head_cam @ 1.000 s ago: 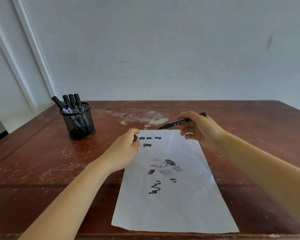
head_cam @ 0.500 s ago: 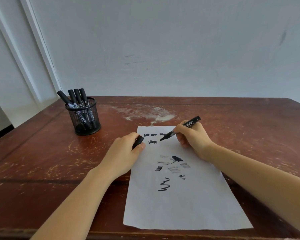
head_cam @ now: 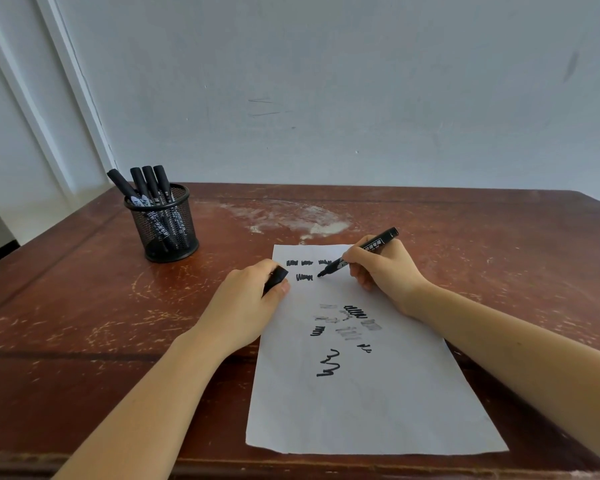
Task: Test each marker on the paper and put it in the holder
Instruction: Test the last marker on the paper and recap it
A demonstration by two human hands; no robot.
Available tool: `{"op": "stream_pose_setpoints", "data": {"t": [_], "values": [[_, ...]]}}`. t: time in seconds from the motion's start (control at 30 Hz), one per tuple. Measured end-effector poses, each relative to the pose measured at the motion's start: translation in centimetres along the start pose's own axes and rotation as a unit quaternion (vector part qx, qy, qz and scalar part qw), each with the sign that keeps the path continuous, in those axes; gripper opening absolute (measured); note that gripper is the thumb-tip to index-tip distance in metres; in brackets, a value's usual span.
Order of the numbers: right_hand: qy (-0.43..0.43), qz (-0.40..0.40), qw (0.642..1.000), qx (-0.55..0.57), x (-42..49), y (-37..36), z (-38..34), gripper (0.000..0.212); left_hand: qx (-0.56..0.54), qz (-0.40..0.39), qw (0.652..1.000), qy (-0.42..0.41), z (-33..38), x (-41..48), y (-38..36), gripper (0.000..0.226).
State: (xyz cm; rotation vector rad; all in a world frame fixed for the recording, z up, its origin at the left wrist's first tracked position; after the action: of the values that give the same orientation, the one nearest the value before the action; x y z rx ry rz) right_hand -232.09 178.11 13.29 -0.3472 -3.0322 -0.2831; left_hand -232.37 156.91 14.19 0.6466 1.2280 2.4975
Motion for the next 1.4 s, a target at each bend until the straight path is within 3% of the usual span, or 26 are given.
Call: {"op": "stream_pose_setpoints", "data": {"t": [1.4], "values": [[-0.025, 0.046, 0.998, 0.024, -0.10, 0.30, 0.03, 0.027, -0.001, 0.010, 1.000, -0.006, -0.16, 0.05, -0.06, 0.014]]}}
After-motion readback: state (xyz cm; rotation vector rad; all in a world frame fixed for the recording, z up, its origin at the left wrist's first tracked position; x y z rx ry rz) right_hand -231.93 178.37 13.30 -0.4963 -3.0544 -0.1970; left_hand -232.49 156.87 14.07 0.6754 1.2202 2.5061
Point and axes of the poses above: each hand's wrist, its own x-axis towards the middle knuckle, its own y-axis out of the back of the hand, z = x × y, the point moved 5 cm from there along x, towards the middle knuckle, and after that the axes turned 1 degree about x, right-handed, at the moved point
